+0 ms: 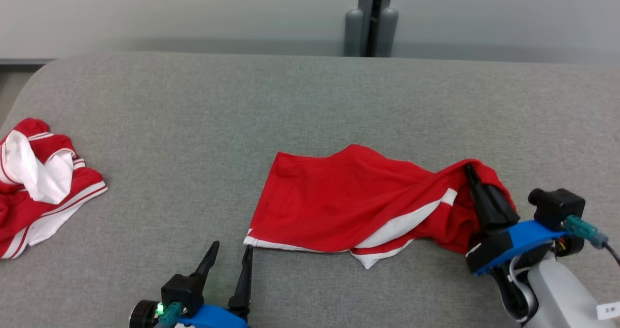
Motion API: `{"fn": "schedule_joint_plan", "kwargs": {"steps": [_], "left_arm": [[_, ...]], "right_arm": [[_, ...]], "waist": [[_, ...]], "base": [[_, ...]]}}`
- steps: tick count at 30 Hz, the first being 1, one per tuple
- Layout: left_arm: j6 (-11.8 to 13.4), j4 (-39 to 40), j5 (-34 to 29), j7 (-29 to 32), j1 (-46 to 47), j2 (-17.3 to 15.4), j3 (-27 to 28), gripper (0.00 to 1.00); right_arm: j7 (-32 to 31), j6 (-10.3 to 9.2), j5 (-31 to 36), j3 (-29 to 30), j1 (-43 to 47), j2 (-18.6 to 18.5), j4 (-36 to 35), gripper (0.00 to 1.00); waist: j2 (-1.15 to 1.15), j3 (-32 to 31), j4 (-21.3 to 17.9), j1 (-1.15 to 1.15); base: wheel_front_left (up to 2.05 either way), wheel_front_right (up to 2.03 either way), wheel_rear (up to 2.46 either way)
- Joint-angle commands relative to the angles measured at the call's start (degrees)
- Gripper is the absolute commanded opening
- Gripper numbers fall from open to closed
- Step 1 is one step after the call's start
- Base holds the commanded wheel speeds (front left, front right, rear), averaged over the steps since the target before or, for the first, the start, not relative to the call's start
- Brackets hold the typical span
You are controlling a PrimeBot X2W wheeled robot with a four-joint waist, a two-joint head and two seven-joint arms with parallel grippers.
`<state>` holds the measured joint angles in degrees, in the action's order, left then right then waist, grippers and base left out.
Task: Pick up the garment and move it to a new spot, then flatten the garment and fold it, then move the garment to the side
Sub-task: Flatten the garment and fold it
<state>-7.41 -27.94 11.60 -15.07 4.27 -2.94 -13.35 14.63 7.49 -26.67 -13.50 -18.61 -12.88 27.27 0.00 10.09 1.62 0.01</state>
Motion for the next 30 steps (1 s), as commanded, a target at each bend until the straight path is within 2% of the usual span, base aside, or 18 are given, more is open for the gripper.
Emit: {"fn": "schedule_joint_plan", "kwargs": {"steps": [1, 9, 10, 11, 12, 16, 30], "left_arm": [[-0.11, 0.00, -0.06, -0.15, 1.08, 0.05, -0.10, 1.00], [-0.11, 0.84, 0.56, -0.15, 3.61, 0.04, -0.64, 1.00], [-0.11, 0.76, 0.61, -0.15, 3.90, 0.05, -0.67, 1.00], [-0.11, 0.65, 0.66, -0.15, 4.21, 0.04, -0.73, 1.00], [-0.11, 0.61, 0.79, -0.15, 4.48, 0.04, -0.79, 1.00], [-0.11, 0.35, 0.95, -0.15, 4.51, 0.04, -0.51, 1.00], [-0.11, -0.24, 1.01, -0.15, -0.04, 0.03, 0.44, 1.00]], "right_arm": [[0.11, 0.00, 0.11, 0.43, -1.57, -0.16, 1.02, 0.00], [0.54, 0.00, 2.36, 2.96, -10.81, 0.30, 12.88, 0.00], [0.54, 0.00, 2.49, 3.39, -11.60, 0.53, 14.28, 0.13], [0.57, 0.00, 2.77, 3.67, -12.25, 0.77, 15.35, 0.44], [0.59, 0.00, 3.09, 3.86, -12.75, 1.07, 15.86, 1.00], [0.60, 0.00, 3.12, 3.86, -11.69, 2.79, 14.66, 1.00], [0.59, 0.00, 1.00, 1.17, 1.82, 4.87, 5.62, 1.00]], "waist": [[0.00, 2.58, 2.55, -0.01], [0.00, 6.12, 5.12, -0.01], [0.00, 6.27, 5.16, -0.01], [0.00, 6.31, 5.18, -0.01], [0.00, 6.15, 5.21, -0.01], [0.00, 4.76, 4.54, -0.01], [0.00, -2.08, 0.27, -0.01]], "base": [[0.00, 0.00, 0.00], [0.00, 0.00, 0.00], [0.00, 0.00, 0.00], [0.00, 0.00, 0.00], [0.00, 0.00, 0.00], [0.00, 0.00, 0.00], [0.00, 0.00, 0.00]]}}
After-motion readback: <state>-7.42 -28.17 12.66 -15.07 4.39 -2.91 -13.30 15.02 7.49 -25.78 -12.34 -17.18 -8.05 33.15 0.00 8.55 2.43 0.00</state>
